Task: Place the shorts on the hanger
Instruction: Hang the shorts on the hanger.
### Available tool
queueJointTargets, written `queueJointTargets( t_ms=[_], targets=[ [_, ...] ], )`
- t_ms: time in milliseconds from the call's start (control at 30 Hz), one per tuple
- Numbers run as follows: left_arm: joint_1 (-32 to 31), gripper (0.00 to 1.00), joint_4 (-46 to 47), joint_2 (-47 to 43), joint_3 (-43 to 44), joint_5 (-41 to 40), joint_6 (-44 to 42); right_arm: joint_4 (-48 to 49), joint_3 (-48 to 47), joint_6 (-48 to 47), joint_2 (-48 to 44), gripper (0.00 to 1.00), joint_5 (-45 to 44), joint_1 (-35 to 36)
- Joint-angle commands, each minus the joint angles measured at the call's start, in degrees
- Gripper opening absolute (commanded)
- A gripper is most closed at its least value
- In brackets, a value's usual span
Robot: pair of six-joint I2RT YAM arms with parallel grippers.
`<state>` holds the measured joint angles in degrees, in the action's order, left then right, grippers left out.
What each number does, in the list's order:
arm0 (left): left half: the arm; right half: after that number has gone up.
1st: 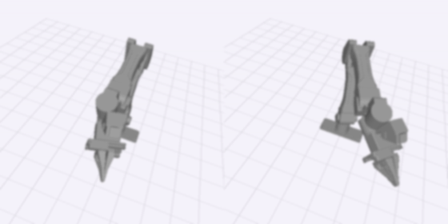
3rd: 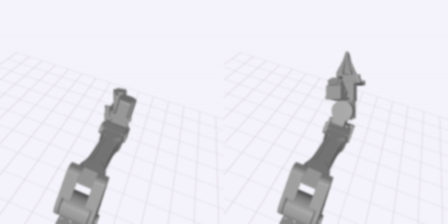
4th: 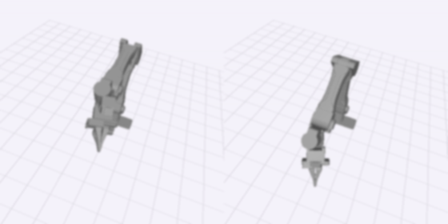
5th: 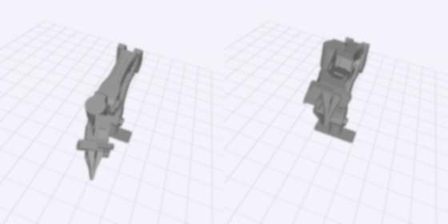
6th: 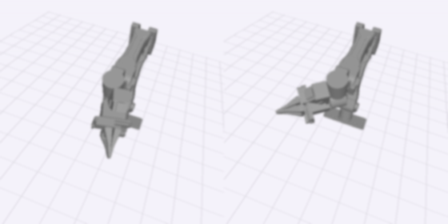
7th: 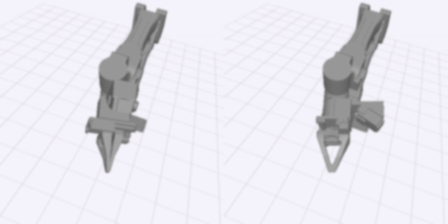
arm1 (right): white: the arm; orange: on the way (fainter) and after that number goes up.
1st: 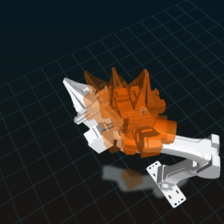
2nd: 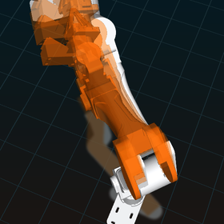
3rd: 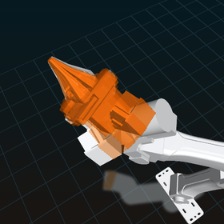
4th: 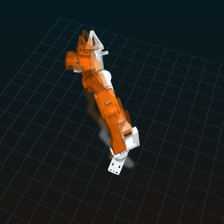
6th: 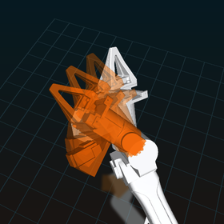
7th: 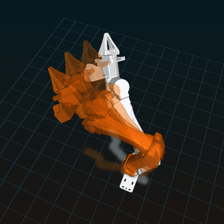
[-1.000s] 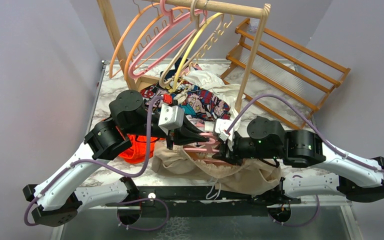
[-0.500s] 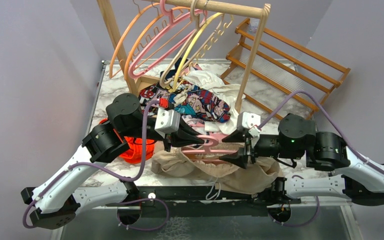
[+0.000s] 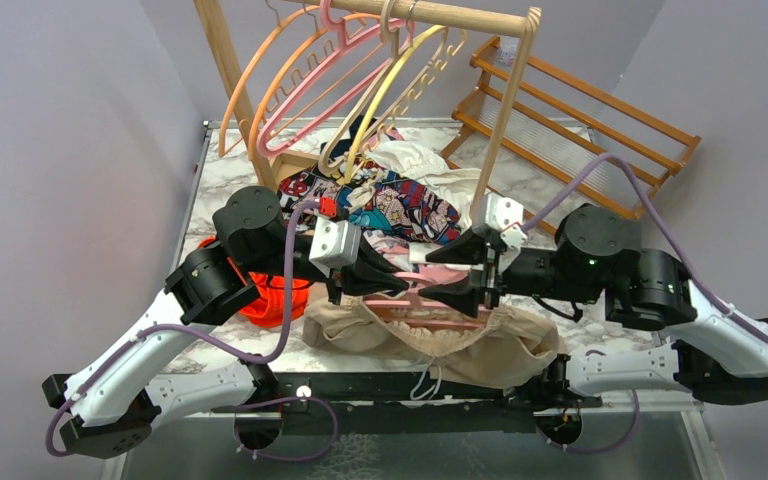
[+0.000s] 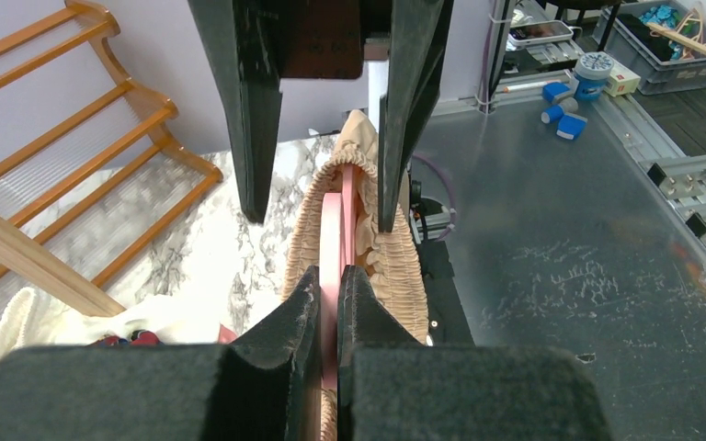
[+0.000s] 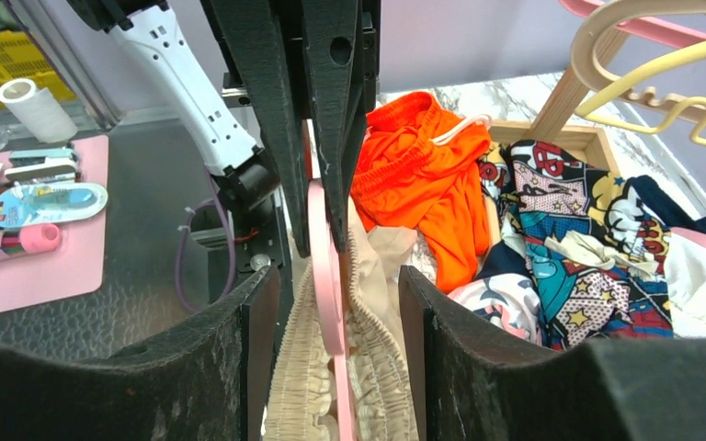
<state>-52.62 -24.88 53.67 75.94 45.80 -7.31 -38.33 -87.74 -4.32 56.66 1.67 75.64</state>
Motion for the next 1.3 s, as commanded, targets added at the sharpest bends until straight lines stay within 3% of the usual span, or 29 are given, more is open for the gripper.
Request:
queueJointTargets(
  t_ms=[0,167,367,400,500,600,833,1267],
  targets=[
    [-0.1,0.00,3.4,-0.3,1.3,1.2,-0.3,0.1,-2.0,-0.6,2.3,0.52,1.1,0.0],
    [-0.1,0.00,3.5,0.1,2.0,1.2,-0.2,-0.7,-2.4,-1.1,3.3,0.46,0.5,0.0],
    [-0.1,0.00,3.5,0.1,3.0,1.0,-0.5,-0.7,-2.5,-1.2,3.1,0.24,0.7,0.1],
    [-0.1,0.00,3.5,0.1,3.1,1.0,-0.5,-1.0,-2.6,-1.1,3.1,0.25,0.7,0.0],
    [-0.2,0.00,3.5,0.1,3.1,0.9,-0.6,-3.0,-2.6,-1.9,3.0,0.51,0.8,0.0],
    [-0.2,0.00,3.5,-0.2,3.2,0.7,-0.6,-5.3,-1.3,-2.7,1.7,0.60,0.0,0.0],
    [-0.2,0.00,3.3,-1.1,2.6,-0.1,-1.0,-9.6,2.0,-2.7,-2.1,0.60,-1.7,0.1],
    [-0.1,0.00,-0.1,-5.5,-1.4,-3.1,-1.9,-18.4,1.1,-2.0,1.4,0.61,-3.7,0.1]
  ],
)
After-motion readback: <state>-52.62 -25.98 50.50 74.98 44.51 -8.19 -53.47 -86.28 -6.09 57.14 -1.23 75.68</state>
